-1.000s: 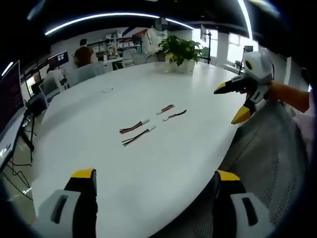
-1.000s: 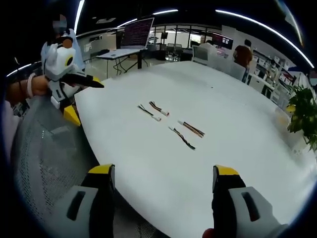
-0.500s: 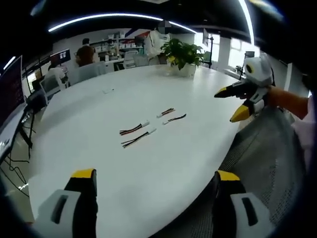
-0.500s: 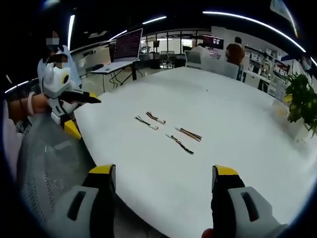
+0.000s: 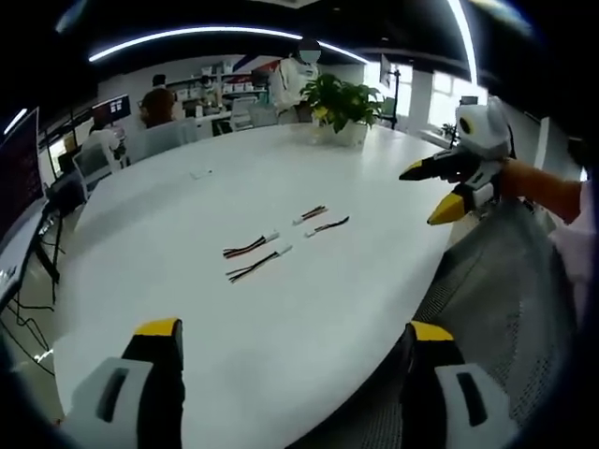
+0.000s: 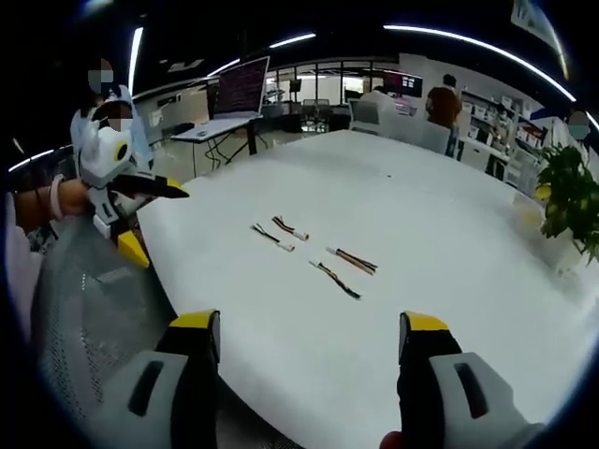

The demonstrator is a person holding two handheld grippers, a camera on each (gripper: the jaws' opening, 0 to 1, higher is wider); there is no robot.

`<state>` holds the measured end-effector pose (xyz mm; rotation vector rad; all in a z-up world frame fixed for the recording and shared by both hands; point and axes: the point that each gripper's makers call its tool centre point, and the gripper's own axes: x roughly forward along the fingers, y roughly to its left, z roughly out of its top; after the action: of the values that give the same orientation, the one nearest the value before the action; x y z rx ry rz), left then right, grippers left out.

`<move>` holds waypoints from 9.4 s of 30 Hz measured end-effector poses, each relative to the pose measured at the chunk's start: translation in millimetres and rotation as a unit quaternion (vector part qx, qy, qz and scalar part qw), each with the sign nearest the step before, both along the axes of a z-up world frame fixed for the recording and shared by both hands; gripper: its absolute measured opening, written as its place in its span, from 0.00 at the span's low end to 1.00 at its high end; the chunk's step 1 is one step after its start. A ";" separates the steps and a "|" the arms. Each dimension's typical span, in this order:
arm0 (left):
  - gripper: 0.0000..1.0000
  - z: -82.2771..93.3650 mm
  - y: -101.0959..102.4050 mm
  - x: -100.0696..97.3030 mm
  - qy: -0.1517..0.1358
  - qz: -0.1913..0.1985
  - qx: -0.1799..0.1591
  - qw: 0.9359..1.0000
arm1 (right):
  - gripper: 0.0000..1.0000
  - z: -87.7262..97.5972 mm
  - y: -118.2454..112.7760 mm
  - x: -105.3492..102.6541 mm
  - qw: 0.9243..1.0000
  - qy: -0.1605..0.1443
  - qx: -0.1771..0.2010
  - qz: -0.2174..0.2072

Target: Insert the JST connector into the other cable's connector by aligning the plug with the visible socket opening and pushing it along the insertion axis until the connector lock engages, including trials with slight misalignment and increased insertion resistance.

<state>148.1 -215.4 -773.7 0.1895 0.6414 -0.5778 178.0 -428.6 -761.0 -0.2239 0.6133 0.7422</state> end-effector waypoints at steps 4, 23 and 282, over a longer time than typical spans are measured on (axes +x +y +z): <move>0.97 0.9 -1.6 1.9 0.000 -0.002 -0.005 1.000 | 0.76 1.6 1.4 1.3 1.000 -0.004 -0.002 0.002; 0.99 31.9 -10.5 30.1 -0.063 -0.047 -0.034 0.996 | 0.73 17.8 5.0 19.2 1.000 -0.024 0.008 0.018; 0.00 -24.5 -85.8 138.7 -0.059 -0.345 -0.171 0.921 | 0.04 -38.5 123.1 104.9 0.918 -0.042 0.155 0.363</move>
<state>286.8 -301.3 -798.3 0.1154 0.3313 -1.3390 282.9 -305.5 -799.5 -0.1859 0.3092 1.5282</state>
